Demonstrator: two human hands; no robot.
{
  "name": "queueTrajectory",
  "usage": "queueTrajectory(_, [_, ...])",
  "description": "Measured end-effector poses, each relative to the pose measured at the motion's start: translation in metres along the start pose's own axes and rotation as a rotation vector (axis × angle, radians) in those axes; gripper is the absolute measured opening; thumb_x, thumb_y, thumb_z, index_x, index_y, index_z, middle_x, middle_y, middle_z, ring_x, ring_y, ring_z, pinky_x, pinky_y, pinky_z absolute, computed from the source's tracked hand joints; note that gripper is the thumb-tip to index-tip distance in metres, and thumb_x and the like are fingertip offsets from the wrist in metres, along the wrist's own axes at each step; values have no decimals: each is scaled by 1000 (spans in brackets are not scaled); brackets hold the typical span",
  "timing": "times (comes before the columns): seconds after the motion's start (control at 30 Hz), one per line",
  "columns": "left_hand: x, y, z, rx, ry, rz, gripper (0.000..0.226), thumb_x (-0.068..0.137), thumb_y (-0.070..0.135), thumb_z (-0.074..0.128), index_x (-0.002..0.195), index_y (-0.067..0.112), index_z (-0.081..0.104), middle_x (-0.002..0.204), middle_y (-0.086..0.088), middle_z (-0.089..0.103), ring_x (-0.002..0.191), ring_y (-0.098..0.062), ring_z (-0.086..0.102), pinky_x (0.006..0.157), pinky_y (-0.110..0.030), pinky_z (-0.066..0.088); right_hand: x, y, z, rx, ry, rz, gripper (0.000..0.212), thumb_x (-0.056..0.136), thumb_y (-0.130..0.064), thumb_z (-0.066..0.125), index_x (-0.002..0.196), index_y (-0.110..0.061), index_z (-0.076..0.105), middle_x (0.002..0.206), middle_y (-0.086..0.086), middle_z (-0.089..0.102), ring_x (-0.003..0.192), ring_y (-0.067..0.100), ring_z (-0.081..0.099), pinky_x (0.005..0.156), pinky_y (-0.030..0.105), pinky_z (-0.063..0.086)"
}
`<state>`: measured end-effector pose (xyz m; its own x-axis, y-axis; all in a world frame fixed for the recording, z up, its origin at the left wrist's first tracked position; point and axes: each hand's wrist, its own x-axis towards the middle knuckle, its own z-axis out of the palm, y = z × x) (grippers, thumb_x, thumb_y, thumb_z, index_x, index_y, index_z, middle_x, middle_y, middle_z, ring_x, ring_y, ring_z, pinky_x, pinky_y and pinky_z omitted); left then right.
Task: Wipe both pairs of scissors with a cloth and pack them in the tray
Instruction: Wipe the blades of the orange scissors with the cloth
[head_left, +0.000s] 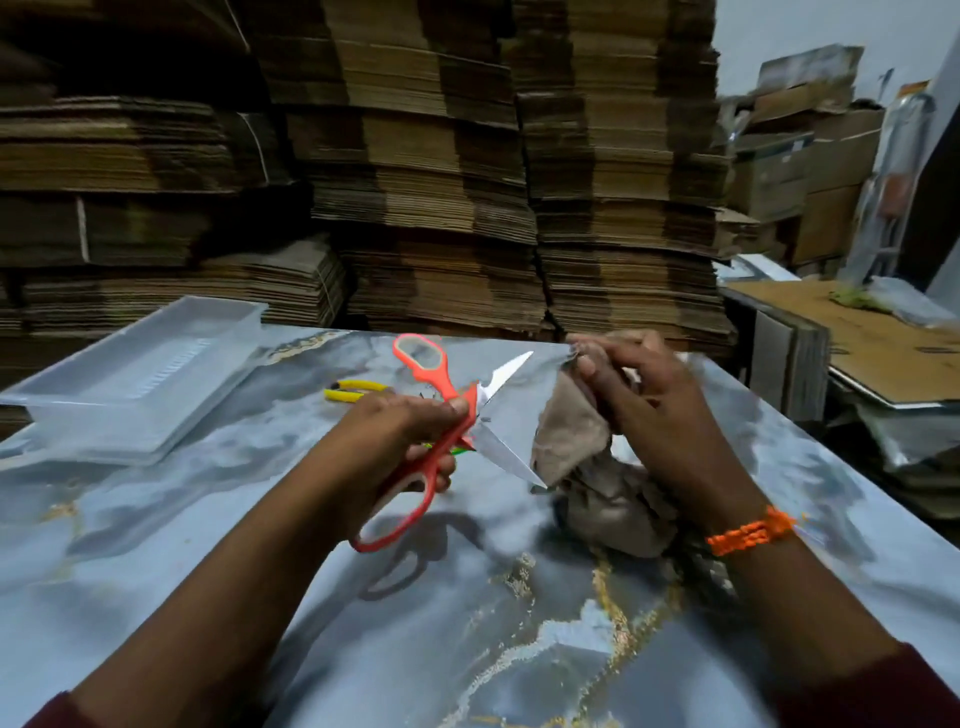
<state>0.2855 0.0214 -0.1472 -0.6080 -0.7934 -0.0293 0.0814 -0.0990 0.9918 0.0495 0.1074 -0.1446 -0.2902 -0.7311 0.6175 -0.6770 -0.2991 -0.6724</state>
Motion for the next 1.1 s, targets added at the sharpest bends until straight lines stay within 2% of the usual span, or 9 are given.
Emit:
queueTrajectory(0.07, [1, 0, -1, -39, 22, -92, 15, 97, 14, 63, 94, 0, 66, 68, -12, 66, 49, -16, 52, 42, -22, 46, -4, -6, 11, -235, -5, -209, 34, 99, -34, 65, 132, -26, 70, 105, 0, 54, 101, 14, 54, 88, 19, 43])
queueTrajectory(0.17, [1, 1, -4, -30, 37, -149, 17, 98, 12, 61, 102, -4, 67, 69, -12, 70, 50, -15, 54, 41, -23, 47, -11, -11, 25, -470, 47, -523, 44, 89, -22, 79, 131, -10, 69, 97, 7, 63, 90, 21, 51, 80, 22, 36])
queueTrajectory(0.43, [-3, 4, 0, -73, -20, -201, 21, 103, 9, 51, 88, 1, 63, 66, -11, 69, 44, -11, 50, 38, -19, 43, -20, -11, 41, -568, -3, -736, 18, 99, -21, 71, 113, -11, 76, 110, 5, 74, 99, 31, 64, 83, 47, 49])
queueTrajectory(0.5, [-4, 5, 0, -81, -24, -212, 20, 102, 9, 52, 90, 0, 64, 68, -11, 69, 43, -11, 51, 38, -19, 43, -21, -7, 45, -634, 28, -769, 22, 102, -23, 66, 118, -11, 76, 116, 7, 74, 105, 35, 64, 83, 49, 50])
queueTrajectory(0.6, [-4, 3, -4, -72, -33, -254, 21, 102, 10, 54, 88, -1, 65, 67, -10, 67, 44, -10, 51, 38, -19, 44, -20, -3, 51, -684, -99, -795, 35, 110, -26, 45, 127, -10, 72, 128, 12, 69, 115, 36, 61, 88, 48, 50])
queueTrajectory(0.77, [-5, 2, -1, -29, -81, -285, 21, 100, 13, 58, 84, 2, 66, 68, -10, 67, 42, -9, 51, 38, -19, 43, -16, -3, 48, -755, -42, -903, 22, 102, -21, 65, 117, -10, 76, 120, 6, 73, 104, 31, 65, 86, 43, 46])
queueTrajectory(0.9, [-3, 3, 4, -96, -97, -321, 22, 101, 13, 57, 83, 1, 65, 64, -9, 68, 40, -7, 50, 36, -16, 42, -11, 2, 42, -835, 27, -953, 21, 101, -22, 66, 116, -11, 76, 118, 0, 74, 102, 28, 64, 83, 43, 43])
queueTrajectory(1.0, [-3, 1, 2, -83, -106, -326, 23, 100, 14, 58, 83, 0, 63, 63, -8, 67, 39, -5, 49, 35, -16, 41, -5, 16, 32, -865, 51, -909, 23, 100, -19, 63, 118, -13, 75, 122, -2, 74, 106, 27, 60, 85, 44, 41])
queueTrajectory(1.1, [-7, 6, -6, -37, -118, -297, 25, 98, 16, 60, 77, 2, 63, 62, -7, 65, 38, -5, 46, 35, -16, 38, 6, 40, 1, -876, 190, -673, 18, 95, -19, 64, 106, -16, 77, 108, -1, 78, 102, 32, 63, 84, 47, 46])
